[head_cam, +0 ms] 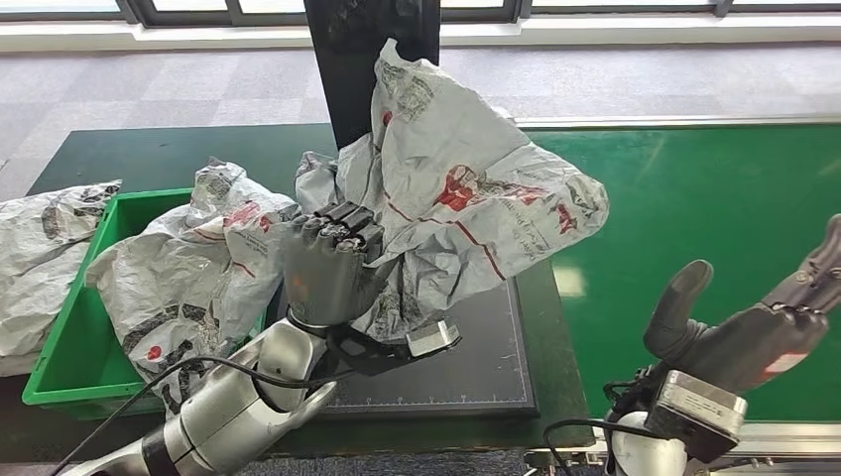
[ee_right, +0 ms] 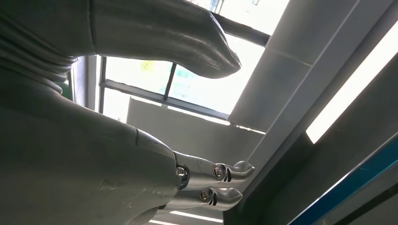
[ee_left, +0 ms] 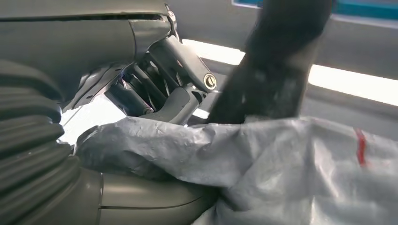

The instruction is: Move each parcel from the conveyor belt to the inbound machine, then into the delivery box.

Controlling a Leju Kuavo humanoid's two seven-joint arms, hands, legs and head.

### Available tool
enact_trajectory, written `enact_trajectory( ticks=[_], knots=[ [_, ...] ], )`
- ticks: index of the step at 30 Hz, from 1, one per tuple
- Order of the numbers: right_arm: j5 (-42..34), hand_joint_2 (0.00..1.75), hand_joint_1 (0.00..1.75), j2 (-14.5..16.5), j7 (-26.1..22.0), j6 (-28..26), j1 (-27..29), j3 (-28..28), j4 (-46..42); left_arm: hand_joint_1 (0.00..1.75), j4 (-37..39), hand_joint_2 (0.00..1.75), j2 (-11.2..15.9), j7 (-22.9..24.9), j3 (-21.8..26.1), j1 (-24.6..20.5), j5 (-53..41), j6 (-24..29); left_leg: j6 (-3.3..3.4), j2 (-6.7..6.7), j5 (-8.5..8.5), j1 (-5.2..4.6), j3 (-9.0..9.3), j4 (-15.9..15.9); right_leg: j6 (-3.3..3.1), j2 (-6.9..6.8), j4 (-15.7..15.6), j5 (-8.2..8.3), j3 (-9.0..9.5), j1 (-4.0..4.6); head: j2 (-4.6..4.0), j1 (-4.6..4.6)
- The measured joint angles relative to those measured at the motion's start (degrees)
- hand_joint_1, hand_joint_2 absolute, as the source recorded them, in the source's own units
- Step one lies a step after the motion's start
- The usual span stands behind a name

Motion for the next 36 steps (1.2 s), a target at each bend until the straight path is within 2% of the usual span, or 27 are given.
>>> enact_trajectory(
  ticks=[1, 3, 4, 5, 6, 7, 8, 11, 13, 14, 18, 23, 26, 31, 36],
  knots=[
    [-0.07, 0.00, 0.00, 0.00, 0.00, -0.01, -0.01, 0.00, 0.06, 1.75, -3.18, 1.75, -2.93, -8.04, 4.13, 3.46, 0.00, 0.01, 0.02, 0.00, -0.02, -0.02, -0.02, 0.00, 0.02, 0.03, -0.01, -0.01, -0.03, -0.04, 0.00, 0.01],
    [-0.15, 0.00, 0.00, 0.01, -0.01, 0.03, -0.04, 0.00, 0.22, 1.75, -8.86, 1.75, -9.32, -28.92, 13.79, 8.70, 0.00, 0.04, 0.07, -0.02, -0.07, -0.03, -0.07, 0.01, 0.07, 0.03, -0.04, -0.05, -0.05, -0.10, 0.00, 0.04],
    [-0.19, 0.00, 0.00, 0.02, -0.01, 0.05, -0.05, 0.00, 0.28, 1.75, -11.04, 1.75, -11.61, -38.43, 18.13, 10.07, 0.00, 0.05, 0.09, -0.01, -0.12, -0.07, -0.05, 0.01, 0.10, 0.03, -0.05, -0.08, -0.04, -0.11, 0.00, 0.05],
    [-0.23, 0.00, 0.00, 0.02, -0.01, 0.07, -0.05, 0.00, 0.33, 1.75, -12.97, 1.75, -13.11, -46.01, 21.76, 11.07, 0.00, 0.07, 0.11, 0.02, -0.19, -0.11, 0.01, 0.00, 0.12, 0.04, -0.07, -0.11, 0.00, -0.13, 0.00, 0.04],
    [-0.27, 0.00, 0.00, 0.02, -0.01, 0.05, -0.05, 0.00, 0.37, 1.75, -14.72, 1.75, -14.15, -50.53, 24.66, 12.22, 0.00, 0.07, 0.12, 0.05, -0.24, -0.15, 0.06, 0.00, 0.14, 0.05, -0.07, -0.15, 0.03, -0.12, 0.00, 0.02],
    [-0.31, 0.00, 0.00, 0.02, 0.00, 0.02, -0.04, 0.00, 0.38, 1.75, -16.35, 1.75, -15.29, -52.13, 26.90, 13.53, 0.00, 0.05, 0.11, 0.07, -0.26, -0.16, 0.09, -0.01, 0.14, 0.05, -0.07, -0.17, 0.04, -0.09, 0.00, 0.01],
    [-0.32, 0.00, 0.00, 0.02, 0.01, 0.01, -0.05, 0.00, 0.38, 1.75, -17.85, 1.75, -16.06, -51.24, 28.66, 14.61, 0.00, 0.03, 0.10, 0.07, -0.25, -0.13, 0.09, -0.01, 0.12, 0.03, -0.06, -0.19, 0.05, -0.06, 0.00, 0.01],
    [-0.33, 0.00, 0.00, 0.02, 0.00, 0.01, -0.04, 0.00, 0.38, 1.75, -21.93, 1.75, -17.21, -42.21, 33.02, 16.36, 0.07, 0.01, 0.06, 0.05, -0.21, -0.07, 0.13, -0.02, 0.08, -0.01, 0.00, -0.18, 0.06, 0.00, 0.00, 0.03],
    [-0.36, 0.00, 0.00, 0.02, 0.00, -0.01, -0.01, 0.00, 0.38, 1.75, -23.91, 1.75, -17.32, -39.45, 36.46, 17.25, 0.71, 0.01, 0.04, 0.05, -0.19, -0.04, 0.15, -0.02, 0.07, -0.01, 0.03, -0.19, 0.07, 0.03, 0.00, 0.03],
    [-0.37, 0.00, 0.00, 0.02, 0.00, -0.02, 0.00, 0.00, 0.37, 1.75, -24.51, 1.75, -17.37, -39.72, 38.62, 17.68, 1.84, 0.01, 0.02, 0.05, -0.18, -0.02, 0.16, -0.02, 0.06, 0.00, 0.04, -0.19, 0.07, 0.05, 0.00, 0.03],
    [-0.34, 0.00, 0.00, 0.02, 0.00, -0.02, 0.03, 0.00, 0.35, 1.75, -24.79, 1.75, -17.56, -45.69, 48.72, 18.71, 9.97, 0.01, 0.00, 0.09, -0.17, -0.02, 0.19, -0.02, 0.04, 0.05, 0.05, -0.19, 0.05, 0.05, 0.00, 0.02],
    [-0.11, 0.00, 0.00, 0.02, 0.00, -0.02, 0.04, 0.00, 0.32, 1.75, -23.07, 1.75, -17.68, -47.15, 57.54, 18.84, 11.77, -0.01, 0.00, 0.10, -0.17, -0.02, 0.19, -0.02, 0.03, 0.05, 0.04, -0.19, 0.05, 0.05, 0.00, 0.02],
    [-0.07, 0.00, 0.00, 0.02, 0.00, -0.02, 0.05, 0.00, 0.30, 1.75, -22.39, 1.75, -17.71, -46.28, 59.88, 18.92, 11.08, -0.01, 0.00, 0.09, -0.17, -0.02, 0.19, -0.01, 0.03, 0.04, 0.03, -0.19, 0.05, 0.04, 0.00, 0.02],
    [0.23, 0.00, 0.00, 0.02, -0.03, -0.02, 0.11, 0.00, -0.14, 1.75, -19.98, 1.75, -17.79, -42.00, 61.90, 18.84, 7.82, -0.01, 0.00, 0.09, -0.18, -0.03, 0.19, -0.01, 0.03, 0.05, 0.01, -0.19, 0.06, 0.03, 0.00, 0.02],
    [0.29, 0.00, 0.00, 0.04, -0.04, -0.02, 0.18, 0.00, -0.39, 1.75, -17.51, 1.75, -17.93, -41.32, 63.83, 18.71, 7.45, -0.01, -0.01, 0.10, -0.18, -0.02, 0.19, -0.01, 0.03, 0.05, 0.01, -0.19, 0.04, 0.06, 0.00, 0.02]
  ],
)
